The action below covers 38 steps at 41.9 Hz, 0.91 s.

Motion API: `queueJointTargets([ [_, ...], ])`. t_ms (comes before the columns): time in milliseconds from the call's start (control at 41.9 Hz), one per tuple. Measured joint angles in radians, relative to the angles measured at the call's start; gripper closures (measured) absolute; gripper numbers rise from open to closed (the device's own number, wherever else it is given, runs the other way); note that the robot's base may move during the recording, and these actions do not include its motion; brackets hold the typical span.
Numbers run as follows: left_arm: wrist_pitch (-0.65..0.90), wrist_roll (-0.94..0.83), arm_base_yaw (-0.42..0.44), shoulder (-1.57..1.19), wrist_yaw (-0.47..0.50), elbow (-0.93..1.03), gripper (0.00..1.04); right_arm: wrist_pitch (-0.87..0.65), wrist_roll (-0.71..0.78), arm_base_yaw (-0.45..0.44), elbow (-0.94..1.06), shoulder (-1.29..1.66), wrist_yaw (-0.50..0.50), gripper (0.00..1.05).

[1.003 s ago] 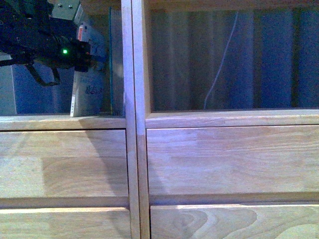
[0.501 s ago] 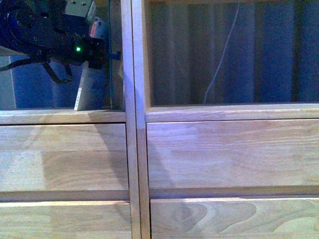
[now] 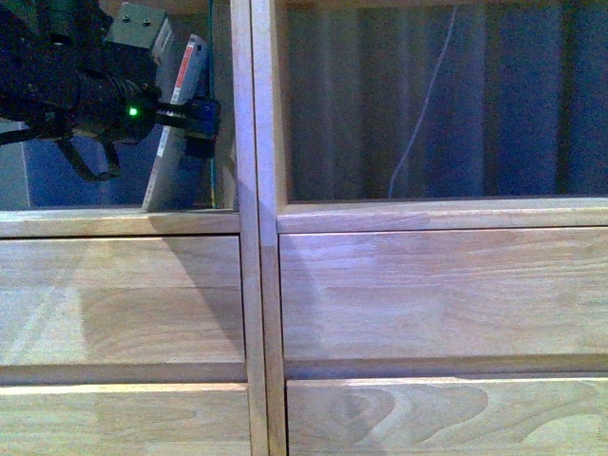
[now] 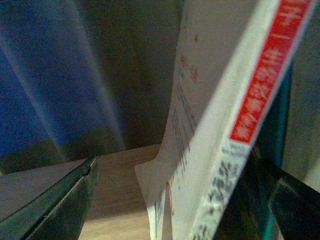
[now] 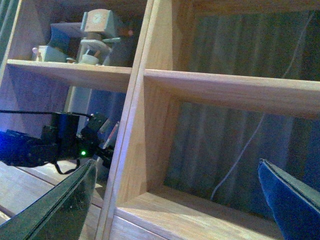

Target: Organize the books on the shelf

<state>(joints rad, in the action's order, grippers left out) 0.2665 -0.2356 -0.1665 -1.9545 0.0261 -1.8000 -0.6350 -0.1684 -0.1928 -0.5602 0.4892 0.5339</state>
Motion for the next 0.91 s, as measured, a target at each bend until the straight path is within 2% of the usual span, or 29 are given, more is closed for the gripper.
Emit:
queueJointTargets([
  [239, 0.071, 0.002, 0.01, 0.204, -0.012, 0.24, 0.07, 0.014, 0.0, 0.022, 0.0, 0.0, -0.014, 0.07],
  [501, 0.183, 0.034, 0.06, 0.581, -0.083, 0.599, 0.07, 0.031, -0.032, 0.006, 0.005, 0.008, -0.012, 0.07],
  [645, 0.208, 0.086, 0.113, 0.79, -0.118, 0.804, 0.07, 0.043, -0.075, -0.017, 0.016, 0.039, -0.015, 0.07],
  [788, 0.153, 0.165, 0.196, 0.992, -0.198, 0.993, 0.07, 0.07, -0.071, -0.017, 0.037, 0.062, -0.072, 0.07],
  [907, 0.122, 0.246, 0.311, 1.209, -0.33, 1.177, 0.07, 0.098, -0.033, 0.011, 0.068, 0.066, -0.15, 0.07],
])
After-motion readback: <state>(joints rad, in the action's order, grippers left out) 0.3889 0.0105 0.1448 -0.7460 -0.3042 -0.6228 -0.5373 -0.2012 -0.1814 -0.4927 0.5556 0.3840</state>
